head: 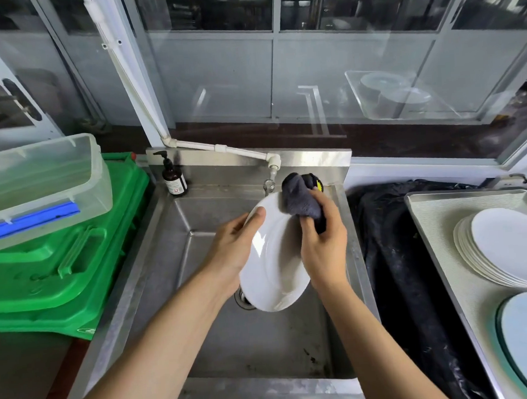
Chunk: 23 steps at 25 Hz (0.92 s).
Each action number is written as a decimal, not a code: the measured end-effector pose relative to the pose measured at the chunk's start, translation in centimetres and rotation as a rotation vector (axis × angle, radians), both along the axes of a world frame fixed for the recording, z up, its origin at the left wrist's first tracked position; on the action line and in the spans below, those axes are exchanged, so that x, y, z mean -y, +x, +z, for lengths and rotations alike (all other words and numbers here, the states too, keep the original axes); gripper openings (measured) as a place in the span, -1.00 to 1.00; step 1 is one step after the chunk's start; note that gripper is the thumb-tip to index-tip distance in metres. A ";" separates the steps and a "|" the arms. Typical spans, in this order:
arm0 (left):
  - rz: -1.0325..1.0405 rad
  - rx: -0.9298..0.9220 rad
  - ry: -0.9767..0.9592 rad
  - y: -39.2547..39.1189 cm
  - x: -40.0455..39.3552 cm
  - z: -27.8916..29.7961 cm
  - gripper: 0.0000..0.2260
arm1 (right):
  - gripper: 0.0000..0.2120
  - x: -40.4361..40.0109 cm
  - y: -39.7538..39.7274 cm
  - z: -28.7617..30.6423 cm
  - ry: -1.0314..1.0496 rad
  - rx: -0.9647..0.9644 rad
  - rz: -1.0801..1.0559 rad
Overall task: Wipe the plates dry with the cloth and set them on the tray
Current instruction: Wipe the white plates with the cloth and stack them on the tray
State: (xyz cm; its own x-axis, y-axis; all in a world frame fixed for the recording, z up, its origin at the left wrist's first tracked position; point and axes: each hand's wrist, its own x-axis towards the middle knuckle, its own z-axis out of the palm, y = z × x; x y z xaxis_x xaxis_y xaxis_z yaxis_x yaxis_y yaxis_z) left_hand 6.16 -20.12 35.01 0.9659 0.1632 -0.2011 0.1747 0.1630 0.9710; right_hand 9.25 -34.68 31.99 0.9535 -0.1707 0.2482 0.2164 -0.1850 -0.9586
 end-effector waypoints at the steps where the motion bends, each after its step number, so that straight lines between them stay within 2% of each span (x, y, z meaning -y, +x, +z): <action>1: 0.022 -0.012 -0.004 0.1 0.2 0.1 -0.78 | -0.66 -0.4 -0.6 -0.2 -0.034 0.075 0.041; 3: 0.043 -0.034 -0.053 0.3 0.4 0.2 -0.77 | -0.67 -1.2 -1.2 -0.1 -0.068 0.178 0.104; 6: 0.058 -0.043 -0.069 0.7 0.6 0.3 -0.73 | -0.61 -1.2 -0.6 0.1 -0.016 0.115 0.061; 9: 0.150 -0.108 -0.118 1.3 1.1 1.4 -0.69 | -0.63 -1.6 -3.1 -0.8 -0.068 0.182 0.092; 11: 0.220 -0.152 -0.193 1.8 0.8 1.9 -0.77 | -0.64 -1.9 -5.8 -2.2 -0.139 0.259 0.195; 14: 0.252 -0.160 -0.202 1.9 -0.3 2.1 -0.85 | -0.67 -1.4 -8.2 -3.9 -0.212 0.299 0.275; 17: 0.257 -0.169 -0.258 1.5 -0.3 2.1 -0.86 | -0.64 -1.3 -6.9 -2.9 -0.179 0.236 0.243; 19: 0.229 -0.169 -0.280 1.3 0.2 1.9 -0.78 | -0.64 -1.5 -4.4 -0.8 -0.156 0.210 0.202; 23: 0.271 -0.199 -0.341 1.4 0.1 2.2 -0.73 | -0.67 -1.7 -2.9 0.5 -0.238 0.269 0.239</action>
